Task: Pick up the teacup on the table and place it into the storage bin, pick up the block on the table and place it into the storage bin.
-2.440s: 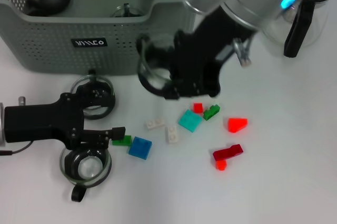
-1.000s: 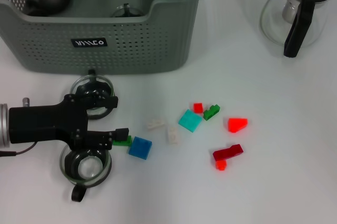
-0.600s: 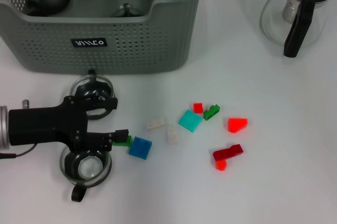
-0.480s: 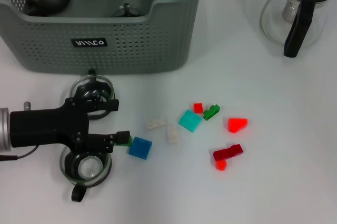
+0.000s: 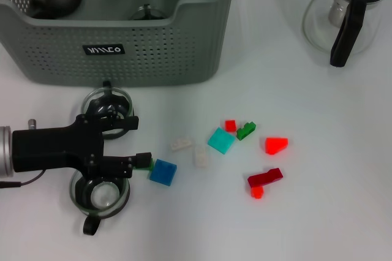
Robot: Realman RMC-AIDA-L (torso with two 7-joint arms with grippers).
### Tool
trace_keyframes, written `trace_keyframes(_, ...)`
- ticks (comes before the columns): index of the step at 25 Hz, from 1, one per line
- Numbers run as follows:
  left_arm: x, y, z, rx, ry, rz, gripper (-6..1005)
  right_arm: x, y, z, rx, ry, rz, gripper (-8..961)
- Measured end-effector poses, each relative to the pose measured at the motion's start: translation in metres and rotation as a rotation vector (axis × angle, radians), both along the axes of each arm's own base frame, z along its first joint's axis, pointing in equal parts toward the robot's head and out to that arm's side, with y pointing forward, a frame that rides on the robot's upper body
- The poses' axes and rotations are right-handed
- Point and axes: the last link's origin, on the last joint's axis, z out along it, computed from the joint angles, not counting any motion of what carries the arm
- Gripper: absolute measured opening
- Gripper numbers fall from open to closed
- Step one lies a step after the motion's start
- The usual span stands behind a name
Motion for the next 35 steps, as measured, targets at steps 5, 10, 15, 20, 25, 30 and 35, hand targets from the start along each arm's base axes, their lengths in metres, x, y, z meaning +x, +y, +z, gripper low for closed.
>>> trace_keyframes(5, 0.0, 0.0, 0.0, 0.0, 0.0, 0.001, 877, 0.0, 0.0, 0.0, -0.002, 0.003, -0.005, 59)
trace_keyframes(10, 0.0, 0.0, 0.0, 0.0, -0.001, 0.002, 878, 0.001, -0.001, -0.001, -0.006, -0.001, -0.005, 58)
trace_keyframes(15, 0.0, 0.0, 0.0, -0.001, -0.001, 0.003, 878, 0.001, -0.001, -0.002, -0.009, -0.007, -0.003, 60)
trace_keyframes(20, 0.0, -0.001, 0.0, -0.001, -0.003, 0.006, 877, 0.001, -0.002, -0.003, -0.009, -0.016, 0.003, 66)
trace_keyframes(25, 0.0, -0.001, -0.001, -0.003, -0.004, 0.009, 877, 0.0, -0.002, -0.002, -0.009, -0.006, 0.0, 127)
trace_keyframes(30, 0.0, -0.001, 0.0, -0.006, -0.005, 0.015, 878, -0.008, -0.001, 0.004, -0.003, 0.021, 0.005, 386)
trace_keyframes(35, -0.001, -0.001, 0.002, -0.006, -0.003, 0.014, 878, -0.02, 0.001, 0.012, -0.004, 0.063, 0.01, 550)
